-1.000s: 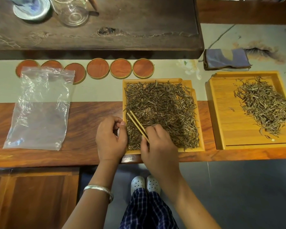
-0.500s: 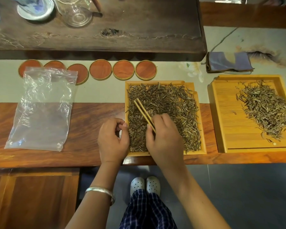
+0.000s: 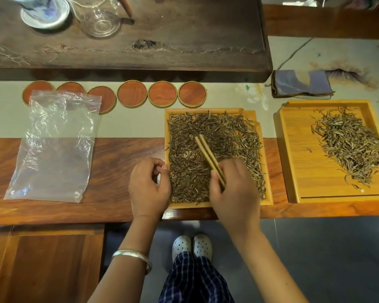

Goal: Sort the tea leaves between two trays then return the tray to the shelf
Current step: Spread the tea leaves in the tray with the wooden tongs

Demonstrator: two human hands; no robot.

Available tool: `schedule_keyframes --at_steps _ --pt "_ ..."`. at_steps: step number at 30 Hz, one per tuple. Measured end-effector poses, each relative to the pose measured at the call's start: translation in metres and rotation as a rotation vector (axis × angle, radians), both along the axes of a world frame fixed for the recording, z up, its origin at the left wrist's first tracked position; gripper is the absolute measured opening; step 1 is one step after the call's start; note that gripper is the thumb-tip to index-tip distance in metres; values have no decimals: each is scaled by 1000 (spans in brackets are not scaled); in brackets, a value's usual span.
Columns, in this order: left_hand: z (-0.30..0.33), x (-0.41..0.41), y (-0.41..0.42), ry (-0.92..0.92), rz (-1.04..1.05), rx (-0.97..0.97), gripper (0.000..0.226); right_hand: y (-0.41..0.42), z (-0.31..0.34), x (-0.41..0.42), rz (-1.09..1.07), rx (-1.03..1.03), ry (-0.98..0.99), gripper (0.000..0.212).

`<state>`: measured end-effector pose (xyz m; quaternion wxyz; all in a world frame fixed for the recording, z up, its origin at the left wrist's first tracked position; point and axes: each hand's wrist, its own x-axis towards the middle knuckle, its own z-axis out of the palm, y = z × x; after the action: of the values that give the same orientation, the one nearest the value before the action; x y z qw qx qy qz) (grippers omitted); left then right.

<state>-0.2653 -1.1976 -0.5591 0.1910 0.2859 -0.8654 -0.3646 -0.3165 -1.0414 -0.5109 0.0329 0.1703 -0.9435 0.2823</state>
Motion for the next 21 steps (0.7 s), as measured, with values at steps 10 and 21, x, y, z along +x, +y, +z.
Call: schedule_keyframes --at_steps 10,21 --pt "1 0 0 0 -2 -3 7 36 -5 -8 -102 70 -25 8" --pt "-5 1 -1 -8 2 1 8 55 -6 -26 -124 113 -9 10"
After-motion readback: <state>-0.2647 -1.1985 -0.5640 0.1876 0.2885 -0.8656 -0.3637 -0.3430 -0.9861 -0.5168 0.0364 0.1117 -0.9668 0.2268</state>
